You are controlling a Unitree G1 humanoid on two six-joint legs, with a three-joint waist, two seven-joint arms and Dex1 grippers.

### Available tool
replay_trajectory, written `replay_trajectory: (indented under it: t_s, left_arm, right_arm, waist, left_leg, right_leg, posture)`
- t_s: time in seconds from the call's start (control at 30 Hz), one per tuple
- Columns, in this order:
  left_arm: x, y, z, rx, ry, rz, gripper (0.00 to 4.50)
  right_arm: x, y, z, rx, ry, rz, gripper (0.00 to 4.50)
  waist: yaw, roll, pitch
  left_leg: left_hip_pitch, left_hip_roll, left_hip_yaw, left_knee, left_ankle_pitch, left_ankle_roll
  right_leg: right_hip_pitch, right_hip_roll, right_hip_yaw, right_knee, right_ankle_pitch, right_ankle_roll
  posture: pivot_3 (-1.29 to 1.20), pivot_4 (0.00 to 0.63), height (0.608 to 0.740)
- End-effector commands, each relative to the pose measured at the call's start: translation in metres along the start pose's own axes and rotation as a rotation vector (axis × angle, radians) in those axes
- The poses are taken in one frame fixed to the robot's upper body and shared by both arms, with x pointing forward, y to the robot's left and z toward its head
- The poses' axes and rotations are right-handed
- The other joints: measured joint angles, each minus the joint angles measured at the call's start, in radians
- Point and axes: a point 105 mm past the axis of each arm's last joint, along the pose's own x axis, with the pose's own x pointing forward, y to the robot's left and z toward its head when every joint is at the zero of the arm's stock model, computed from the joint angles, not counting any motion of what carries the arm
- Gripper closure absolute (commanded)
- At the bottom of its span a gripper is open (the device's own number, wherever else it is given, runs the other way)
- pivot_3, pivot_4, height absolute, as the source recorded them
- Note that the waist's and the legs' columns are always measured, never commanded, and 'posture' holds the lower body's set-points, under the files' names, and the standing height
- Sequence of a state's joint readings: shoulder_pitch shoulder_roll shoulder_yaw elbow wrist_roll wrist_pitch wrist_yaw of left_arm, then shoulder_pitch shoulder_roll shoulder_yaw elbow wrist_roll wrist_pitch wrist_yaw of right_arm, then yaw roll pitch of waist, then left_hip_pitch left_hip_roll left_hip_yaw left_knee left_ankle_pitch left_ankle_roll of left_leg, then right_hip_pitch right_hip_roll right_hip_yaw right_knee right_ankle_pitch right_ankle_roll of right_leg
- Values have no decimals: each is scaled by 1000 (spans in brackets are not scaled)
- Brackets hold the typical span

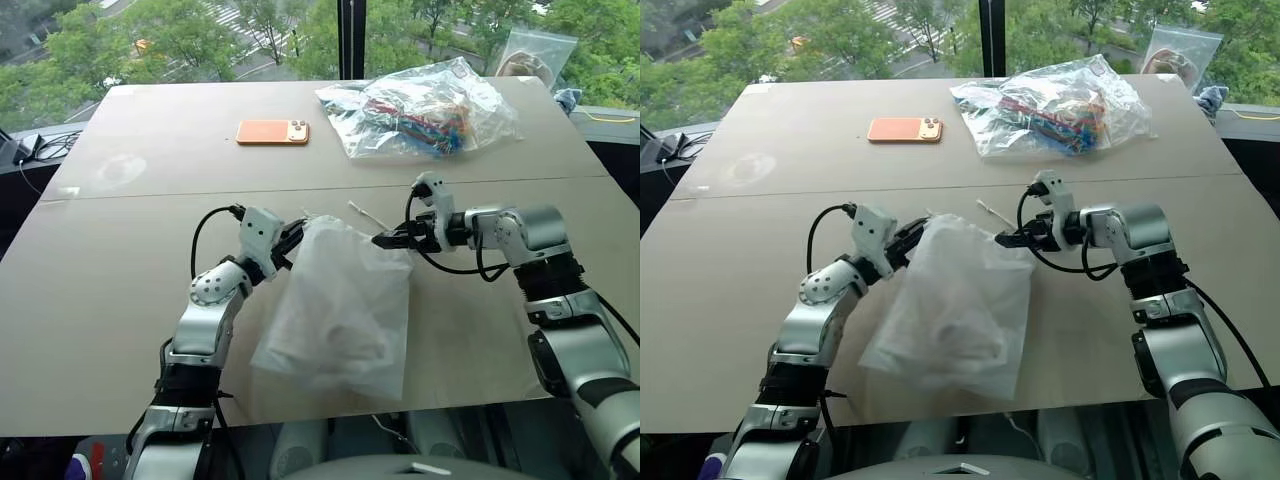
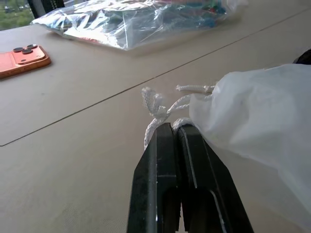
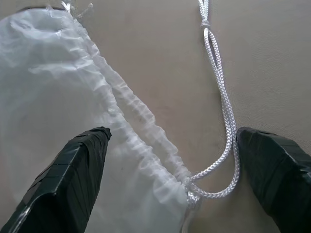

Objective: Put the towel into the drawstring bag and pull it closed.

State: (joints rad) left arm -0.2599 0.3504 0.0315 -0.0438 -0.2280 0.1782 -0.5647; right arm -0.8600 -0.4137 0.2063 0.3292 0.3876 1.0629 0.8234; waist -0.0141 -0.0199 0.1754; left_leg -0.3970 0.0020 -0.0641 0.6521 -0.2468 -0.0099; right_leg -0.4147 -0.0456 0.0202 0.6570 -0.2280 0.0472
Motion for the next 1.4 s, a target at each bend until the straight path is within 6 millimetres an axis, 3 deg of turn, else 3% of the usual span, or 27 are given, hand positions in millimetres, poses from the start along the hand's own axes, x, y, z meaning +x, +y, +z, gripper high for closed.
replay_trajectory:
  t_s: [0.03, 0.17, 0.3, 0.47, 0.57, 0.63, 0.83, 0.97, 1.1, 1.2, 1.27, 1.4]
  left_arm:
    - [0, -8, 31, -8, -106, -10, 4500]
    - [-2, -9, 26, -20, -85, -2, 4500]
    - [-7, -4, 18, -27, -55, 13, 4500]
    - [-13, 10, 8, -25, -22, 56, 4500]
    - [-17, 25, 2, -33, -5, 99, 4500]
    - [-19, 35, 1, -33, 0, 126, 4500]
    - [-23, 72, 11, 11, -30, 239, 4500]
    - [-28, 93, 23, 101, -56, 318, 4500]
    - [-32, 103, 35, 202, -82, 363, 4500]
    - [-34, 98, 43, 281, -103, 331, 4500]
    - [-30, 73, 41, 256, -103, 222, 4500]
    - [-32, 42, 23, 191, -49, 115, 4500]
  right_arm:
    - [5, -9, -21, -18, 81, -30, 822]
    - [12, -8, -16, -69, 24, -37, 2708]
    - [2, -17, -6, -193, -83, -133, 4419]
    - [-21, -13, 15, -299, -286, -207, 4419]
    - [-52, 4, 45, -358, -534, -249, 4419]
    - [-80, 11, 63, -295, -714, -317, 4419]
    - [-118, 15, 62, -223, -871, -535, 4419]
    - [-136, -1, 53, -310, -804, -770, 4419]
    - [-144, -14, 42, -467, -678, -949, 4419]
    - [-146, -18, 38, -446, -671, -985, 4419]
    - [-119, -2, 36, -424, -626, -768, 4419]
    - [-87, 5, 47, -424, -590, -566, 3195]
  waist:
    - [0, 0, 0]
    - [-3, 0, 0]
    - [-8, 0, 0]
    - [-3, 0, 0]
    - [-2, 1, 0]
    - [-3, 1, 1]
    - [1, 0, 0]
    - [-1, 1, 1]
    - [-2, 1, 1]
    - [-5, 1, 1]
    - [-7, 1, 1]
    - [-14, 1, 1]
  left_leg:
    - [0, 0, 0, 0, 0, 0]
    - [1, 0, 0, 0, 0, 0]
    - [1, 0, 0, 0, 0, 0]
    - [1, 0, 0, 0, 0, 0]
    - [0, 0, 0, 0, 0, 0]
    - [0, 0, 0, 0, 0, 0]
    - [0, 1, 0, 0, 0, 0]
    - [0, 0, 1, 0, 0, 0]
    - [0, 0, 1, -1, 0, 0]
    - [0, 1, 1, -1, 0, 0]
    - [1, 1, 2, -1, 0, 0]
    - [1, 1, 3, -1, 0, 0]
  right_leg:
    - [0, 0, 0, 0, 0, 0]
    - [0, 0, 0, 0, 0, 0]
    - [0, 1, 1, 0, 0, 0]
    - [0, 1, 1, 0, 0, 0]
    - [0, 1, 1, 0, 0, 0]
    - [0, 1, 1, 0, 0, 0]
    - [0, 1, 0, 1, 0, 0]
    - [-1, 1, 1, 1, 0, 0]
    - [-1, 1, 1, 0, 0, 0]
    - [-1, 1, 2, 0, 0, 0]
    - [-1, 1, 3, 1, 0, 0]
    - [-1, 1, 3, 0, 0, 0]
  posture:
    - [0, 150, 740]
    - [0, 150, 740]
    - [0, 150, 740]
    - [0, 150, 740]
    - [0, 150, 740]
    - [0, 150, 740]
    - [0, 150, 740]
    - [0, 150, 740]
    - [0, 150, 740]
    - [0, 150, 740]
    - [0, 150, 740]
    - [0, 150, 740]
